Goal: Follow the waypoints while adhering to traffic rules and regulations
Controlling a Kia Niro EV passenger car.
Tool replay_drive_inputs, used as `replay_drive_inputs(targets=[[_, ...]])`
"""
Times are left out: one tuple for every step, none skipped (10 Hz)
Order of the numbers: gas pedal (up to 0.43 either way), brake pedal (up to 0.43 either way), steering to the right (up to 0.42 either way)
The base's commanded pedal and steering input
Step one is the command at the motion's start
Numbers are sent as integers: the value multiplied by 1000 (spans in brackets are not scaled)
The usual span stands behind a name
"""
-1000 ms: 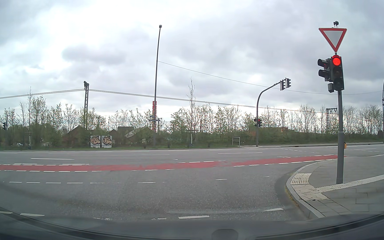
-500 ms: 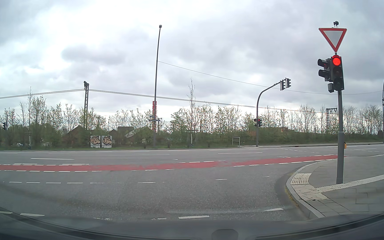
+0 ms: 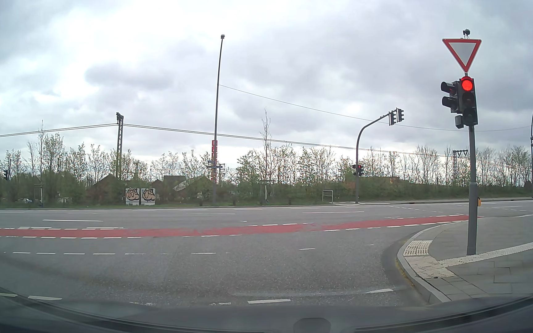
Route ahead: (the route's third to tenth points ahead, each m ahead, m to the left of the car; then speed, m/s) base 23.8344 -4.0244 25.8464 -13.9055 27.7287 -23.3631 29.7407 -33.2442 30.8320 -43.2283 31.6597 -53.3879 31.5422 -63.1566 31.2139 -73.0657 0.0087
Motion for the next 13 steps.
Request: replay_drive_inputs(targets=[[0, 6, 4], [0, 6, 4], [0, 6, 4], [0, 6, 3], [0, 6, 3], [0, 6, 3], [0, 6, 3], [0, 6, 3], [0, 6, 3], [0, 6, 3], [0, 6, 2], [0, 6, 2], [0, 6, 2]])
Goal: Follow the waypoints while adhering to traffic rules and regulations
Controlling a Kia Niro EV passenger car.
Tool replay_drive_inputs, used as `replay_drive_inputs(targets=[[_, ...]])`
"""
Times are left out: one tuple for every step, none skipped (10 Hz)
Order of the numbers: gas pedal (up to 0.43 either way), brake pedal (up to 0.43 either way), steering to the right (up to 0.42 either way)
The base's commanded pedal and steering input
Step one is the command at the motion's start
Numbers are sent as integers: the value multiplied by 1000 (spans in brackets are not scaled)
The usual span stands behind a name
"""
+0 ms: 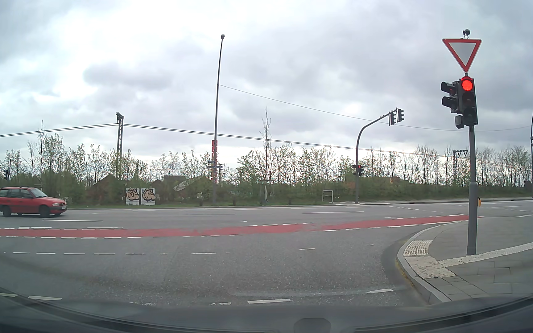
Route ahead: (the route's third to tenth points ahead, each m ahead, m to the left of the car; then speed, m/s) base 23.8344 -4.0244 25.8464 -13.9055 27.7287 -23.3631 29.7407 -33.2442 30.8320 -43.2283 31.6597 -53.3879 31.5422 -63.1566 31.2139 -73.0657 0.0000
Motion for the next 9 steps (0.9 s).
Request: replay_drive_inputs(targets=[[0, 6, 2], [0, 6, 2], [0, 6, 2], [0, 6, 2], [0, 6, 2], [0, 6, 2], [0, 0, 2], [0, 6, 2], [0, 6, 2]])
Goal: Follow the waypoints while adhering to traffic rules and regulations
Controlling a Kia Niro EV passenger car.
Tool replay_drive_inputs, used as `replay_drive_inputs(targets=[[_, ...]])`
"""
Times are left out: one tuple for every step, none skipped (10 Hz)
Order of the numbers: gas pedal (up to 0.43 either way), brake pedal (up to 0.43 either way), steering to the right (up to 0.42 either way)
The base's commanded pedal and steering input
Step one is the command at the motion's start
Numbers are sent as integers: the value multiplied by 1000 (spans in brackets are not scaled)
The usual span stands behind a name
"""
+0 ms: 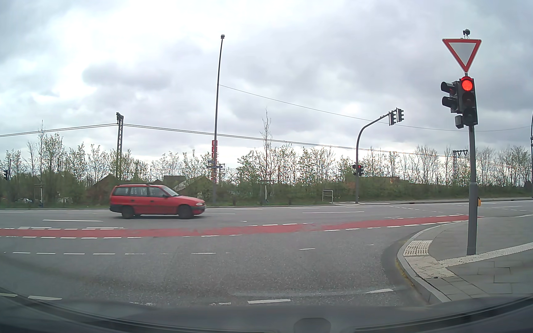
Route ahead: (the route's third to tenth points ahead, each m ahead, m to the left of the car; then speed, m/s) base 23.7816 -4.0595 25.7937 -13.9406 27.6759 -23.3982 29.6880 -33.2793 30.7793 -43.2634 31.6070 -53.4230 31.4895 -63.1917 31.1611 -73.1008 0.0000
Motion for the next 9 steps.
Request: replay_drive_inputs(targets=[[0, 6, 2], [0, 6, 2], [0, 6, 2], [0, 6, 2], [0, 6, 2], [0, 6, 2], [0, 0, 2], [0, 0, 2], [0, 6, 2]])
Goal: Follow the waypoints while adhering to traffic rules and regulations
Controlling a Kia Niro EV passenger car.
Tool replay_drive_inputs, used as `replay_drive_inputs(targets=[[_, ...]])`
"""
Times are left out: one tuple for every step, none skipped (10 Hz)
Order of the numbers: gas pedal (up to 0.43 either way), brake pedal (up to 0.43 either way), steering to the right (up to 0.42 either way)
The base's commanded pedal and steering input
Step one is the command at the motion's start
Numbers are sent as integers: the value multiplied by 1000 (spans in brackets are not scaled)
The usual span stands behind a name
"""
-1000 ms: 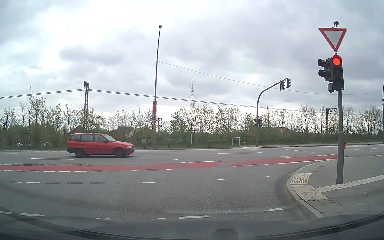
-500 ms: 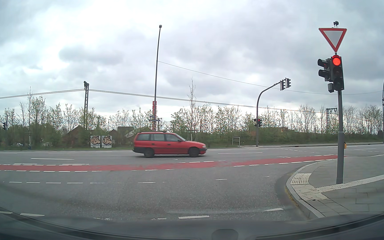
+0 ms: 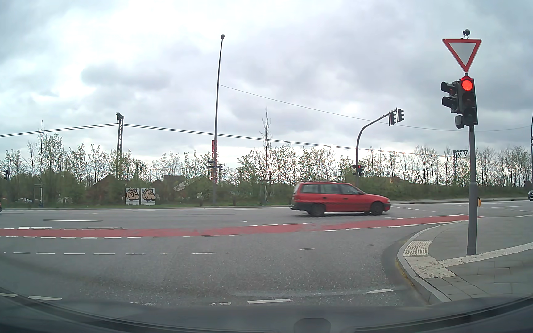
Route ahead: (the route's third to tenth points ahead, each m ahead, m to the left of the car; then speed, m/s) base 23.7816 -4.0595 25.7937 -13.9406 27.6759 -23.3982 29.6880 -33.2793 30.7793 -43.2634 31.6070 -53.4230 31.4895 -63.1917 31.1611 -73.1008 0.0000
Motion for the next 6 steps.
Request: replay_drive_inputs(targets=[[0, 6, 2], [0, 6, 2], [0, 6, 2], [0, 6, 2], [0, 6, 2], [0, 6, 2]])
